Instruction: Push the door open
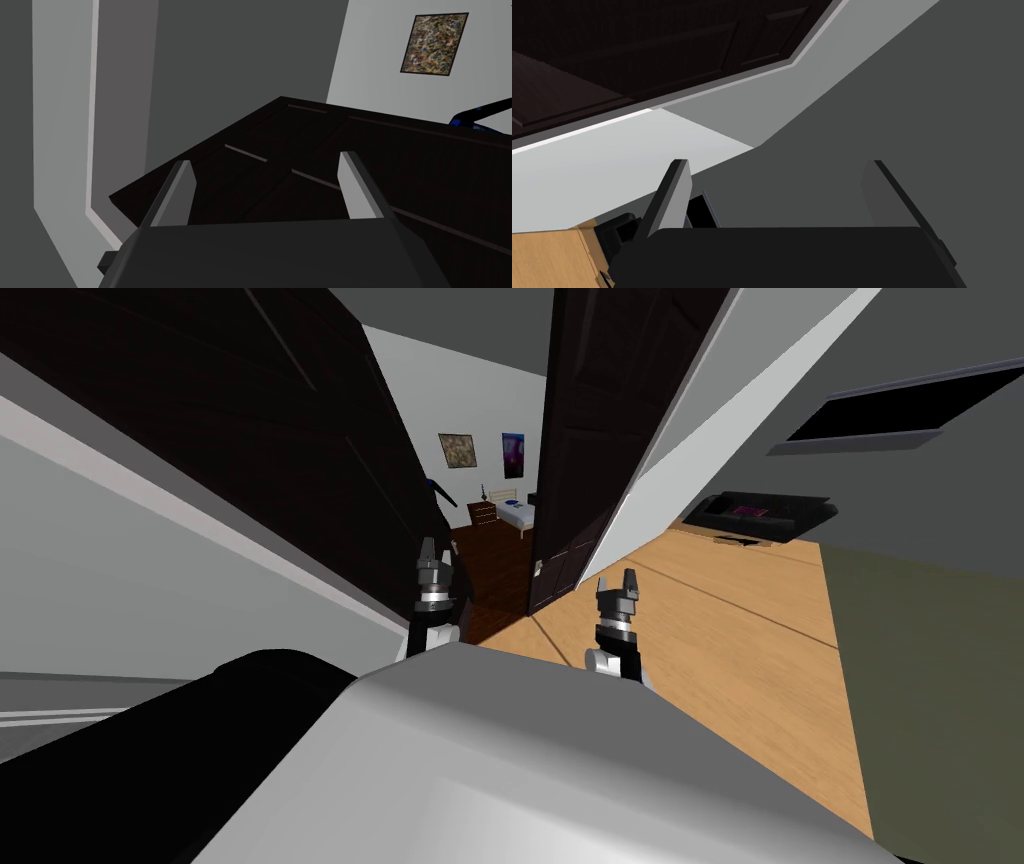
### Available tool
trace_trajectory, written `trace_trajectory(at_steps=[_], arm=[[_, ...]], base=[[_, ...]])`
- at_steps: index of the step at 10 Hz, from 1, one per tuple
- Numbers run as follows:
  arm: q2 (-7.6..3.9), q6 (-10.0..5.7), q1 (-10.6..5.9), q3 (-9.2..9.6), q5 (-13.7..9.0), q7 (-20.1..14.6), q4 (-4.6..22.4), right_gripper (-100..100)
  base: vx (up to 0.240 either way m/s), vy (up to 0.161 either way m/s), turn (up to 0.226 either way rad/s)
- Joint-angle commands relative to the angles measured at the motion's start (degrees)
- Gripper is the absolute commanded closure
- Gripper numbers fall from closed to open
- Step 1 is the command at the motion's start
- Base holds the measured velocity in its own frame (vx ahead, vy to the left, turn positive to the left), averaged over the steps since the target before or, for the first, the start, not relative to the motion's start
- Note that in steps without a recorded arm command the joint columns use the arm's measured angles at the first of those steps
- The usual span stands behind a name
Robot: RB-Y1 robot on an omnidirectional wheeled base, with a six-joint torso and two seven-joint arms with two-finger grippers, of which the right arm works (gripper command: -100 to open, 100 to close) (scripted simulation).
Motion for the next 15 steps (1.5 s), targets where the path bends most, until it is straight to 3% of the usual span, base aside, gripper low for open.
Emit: trace_trajectory(at_steps=[1,3,5,8,10,13,15], arm=[[-0.31,-0.88,-0.81,0.54,0.17,0.01,2.86,-100],[-0.52,-1.36,-1.59,1.04,0.34,0.03,5.26,-100],[-0.93,-2.32,-3.15,2.04,0.67,0.08,9.4,-100],[-1.1,-2.83,-3.97,2.57,0.85,0.1,12.04,-100],[-1.43,-3.85,-5.63,3.64,1.2,0.15,15.69,-100],[-1.56,-4.37,-6.48,4.18,1.38,0.18,19.16,-100],[-1.79,-5.42,-8.19,5.28,1.75,0.23,23.13,-100]], base=[[0.043,-0.035,0.057],[0.072,-0.051,0.088],[0.058,-0.054,0.09],[0.041,-0.048,0.056],[0.061,-0.063,0.104],[0.046,-0.049,0.059],[0.059,-0.066,0.116]])
